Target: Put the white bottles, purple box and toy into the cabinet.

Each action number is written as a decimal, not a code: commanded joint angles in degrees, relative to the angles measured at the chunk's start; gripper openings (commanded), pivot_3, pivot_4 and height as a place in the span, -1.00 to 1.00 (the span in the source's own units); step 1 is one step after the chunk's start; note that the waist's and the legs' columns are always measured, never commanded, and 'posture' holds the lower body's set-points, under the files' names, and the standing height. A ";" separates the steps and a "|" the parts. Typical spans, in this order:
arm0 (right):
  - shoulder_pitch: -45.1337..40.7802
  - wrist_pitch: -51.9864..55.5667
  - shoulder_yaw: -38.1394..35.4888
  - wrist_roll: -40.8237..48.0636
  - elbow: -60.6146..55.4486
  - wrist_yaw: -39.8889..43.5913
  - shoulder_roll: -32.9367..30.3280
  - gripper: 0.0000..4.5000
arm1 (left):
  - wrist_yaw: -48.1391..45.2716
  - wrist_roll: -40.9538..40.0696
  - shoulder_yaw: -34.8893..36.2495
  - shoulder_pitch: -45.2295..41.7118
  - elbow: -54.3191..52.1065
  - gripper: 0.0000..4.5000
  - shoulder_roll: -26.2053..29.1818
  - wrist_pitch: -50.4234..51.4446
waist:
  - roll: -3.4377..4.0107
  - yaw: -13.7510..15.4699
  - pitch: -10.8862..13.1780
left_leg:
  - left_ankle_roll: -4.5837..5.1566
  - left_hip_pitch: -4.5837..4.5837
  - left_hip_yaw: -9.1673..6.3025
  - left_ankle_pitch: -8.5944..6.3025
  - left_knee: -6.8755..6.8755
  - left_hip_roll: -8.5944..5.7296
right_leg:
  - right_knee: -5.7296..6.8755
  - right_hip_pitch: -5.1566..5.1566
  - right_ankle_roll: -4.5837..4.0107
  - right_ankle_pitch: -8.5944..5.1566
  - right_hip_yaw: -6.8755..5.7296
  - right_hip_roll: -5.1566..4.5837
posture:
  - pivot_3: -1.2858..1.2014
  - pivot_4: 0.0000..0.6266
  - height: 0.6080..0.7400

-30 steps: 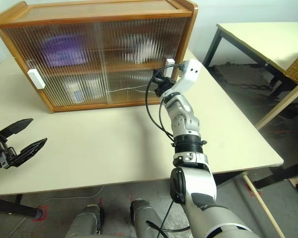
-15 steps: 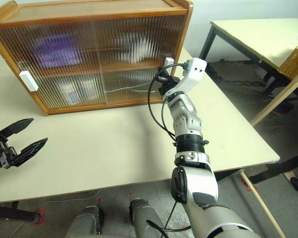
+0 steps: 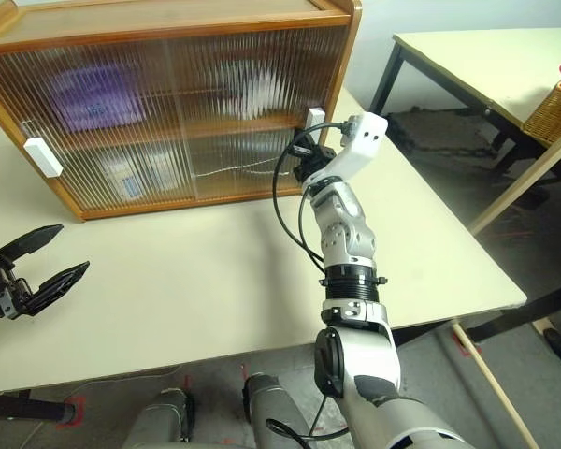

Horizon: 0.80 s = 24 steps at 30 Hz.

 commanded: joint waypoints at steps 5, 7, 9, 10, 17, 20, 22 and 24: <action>5.68 4.82 5.93 0.26 -9.50 2.43 3.69 -0.99 | 0.02 0.29 1.03 2.39 -0.15 1.00 -0.22 -0.10 | -0.01 -0.38 -0.01 | 0.02 -0.01 0.00 0.01 0.00 0.02 | -0.02 -0.01 -0.45 -0.04 0.01 0.04 | -0.05 -0.70 1.00; 6.98 5.40 7.55 -0.11 -11.44 3.42 4.07 -0.99 | 0.30 0.13 1.51 3.03 -0.34 1.00 -0.39 -0.24 | -0.01 -0.27 -0.01 | -0.03 -0.05 -0.01 -0.03 0.00 0.02 | -0.02 0.00 -0.44 -0.14 0.00 0.03 | -0.05 -0.70 1.00; 8.07 5.69 9.06 -0.22 -13.15 4.73 4.17 -0.99 | 0.53 -0.10 2.09 3.76 -0.55 1.00 -0.59 -0.41 | -0.02 -0.17 -0.01 | -0.11 -0.06 0.00 -0.07 0.00 0.02 | -0.03 0.00 -0.43 -0.20 0.00 0.03 | -0.05 -0.70 1.00; 8.84 5.45 10.33 -0.94 -14.18 5.75 3.71 -0.99 | 0.66 -0.25 2.56 4.38 -0.75 1.00 -0.79 -0.49 | -0.03 -0.16 -0.02 | -0.12 -0.06 0.00 -0.08 0.01 0.02 | -0.04 0.00 -0.43 -0.21 0.00 0.03 | -0.05 -0.70 1.00; 14.96 1.80 13.77 -4.49 -19.34 9.14 0.51 -0.99 | 3.16 -1.85 6.02 8.33 -2.77 1.00 -2.76 0.10 | -0.10 0.45 -0.06 | -0.14 0.00 -0.02 -0.10 0.05 0.02 | -0.03 0.09 -0.43 -0.25 -0.02 0.02 | -0.04 -0.68 1.00; 19.38 0.39 12.84 -4.70 -22.44 9.65 -1.06 -0.99 | 7.24 -1.65 8.22 10.88 -3.55 1.00 -3.69 1.77 | -0.10 0.71 -0.06 | -0.15 0.10 -0.02 -0.10 0.06 0.02 | -0.04 0.19 -0.36 -0.30 -0.02 0.02 | -0.03 -0.66 1.00; 21.87 -1.12 11.63 -4.26 -23.88 10.61 -2.40 -0.99 | 10.06 0.25 9.39 12.40 -3.12 1.00 -3.97 1.92 | -0.10 0.90 -0.05 | -0.15 0.15 -0.02 -0.10 0.06 0.02 | -0.03 0.24 0.01 -0.53 -0.01 0.02 | -0.02 -0.63 1.00; 25.31 -3.53 9.07 -2.65 -23.64 13.53 -4.62 -0.99 | 15.76 4.03 11.00 13.16 -0.67 1.00 -4.34 2.15 | -0.10 1.10 -0.05 | -0.15 0.16 -0.01 -0.10 0.06 0.02 | -0.02 0.25 0.17 -0.62 -0.01 0.02 | -0.02 -0.60 1.00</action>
